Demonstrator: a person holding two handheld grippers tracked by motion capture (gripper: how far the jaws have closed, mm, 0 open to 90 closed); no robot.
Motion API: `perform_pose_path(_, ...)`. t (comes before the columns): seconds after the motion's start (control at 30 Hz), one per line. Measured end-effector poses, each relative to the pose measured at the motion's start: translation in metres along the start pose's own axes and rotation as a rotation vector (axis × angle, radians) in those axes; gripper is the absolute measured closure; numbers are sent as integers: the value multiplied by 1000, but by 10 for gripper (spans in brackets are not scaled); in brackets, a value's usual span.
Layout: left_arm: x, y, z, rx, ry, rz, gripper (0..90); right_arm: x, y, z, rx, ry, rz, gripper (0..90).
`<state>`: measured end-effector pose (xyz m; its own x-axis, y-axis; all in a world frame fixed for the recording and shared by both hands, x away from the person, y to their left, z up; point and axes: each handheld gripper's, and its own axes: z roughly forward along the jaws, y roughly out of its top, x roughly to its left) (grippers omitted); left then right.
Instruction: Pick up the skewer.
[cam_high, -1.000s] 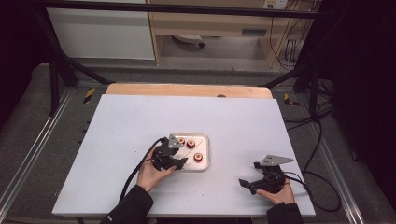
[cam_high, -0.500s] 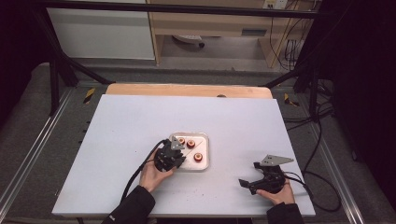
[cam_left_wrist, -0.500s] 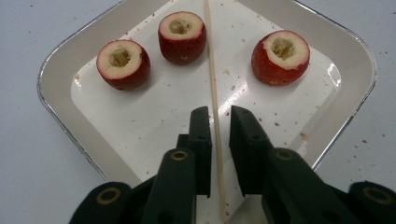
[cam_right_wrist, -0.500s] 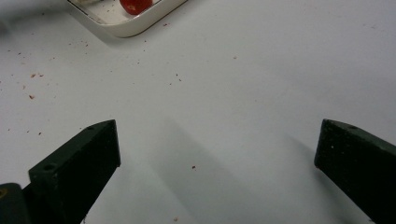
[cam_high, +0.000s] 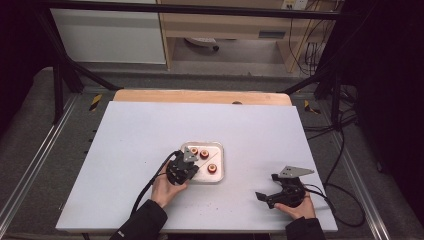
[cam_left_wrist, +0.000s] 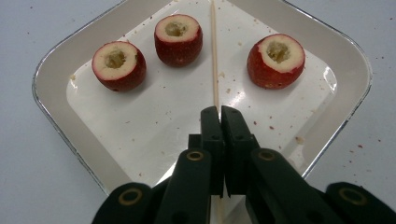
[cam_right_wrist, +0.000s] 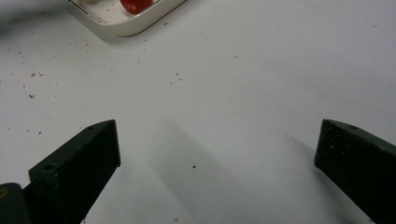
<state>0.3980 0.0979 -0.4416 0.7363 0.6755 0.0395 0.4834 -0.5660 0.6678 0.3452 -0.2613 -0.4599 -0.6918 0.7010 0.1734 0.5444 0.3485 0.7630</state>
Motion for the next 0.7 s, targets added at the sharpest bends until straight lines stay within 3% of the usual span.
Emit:
perform_pose_path(0.37, 2, 0, -10, -47, -11, -27, 886, 1, 0, 0, 2, 2, 0, 7)
perform_pose_path(0.7, 0, -1, -23, -62, -46, -21, 886, 2, 1, 0, 3, -4, -14, 7)
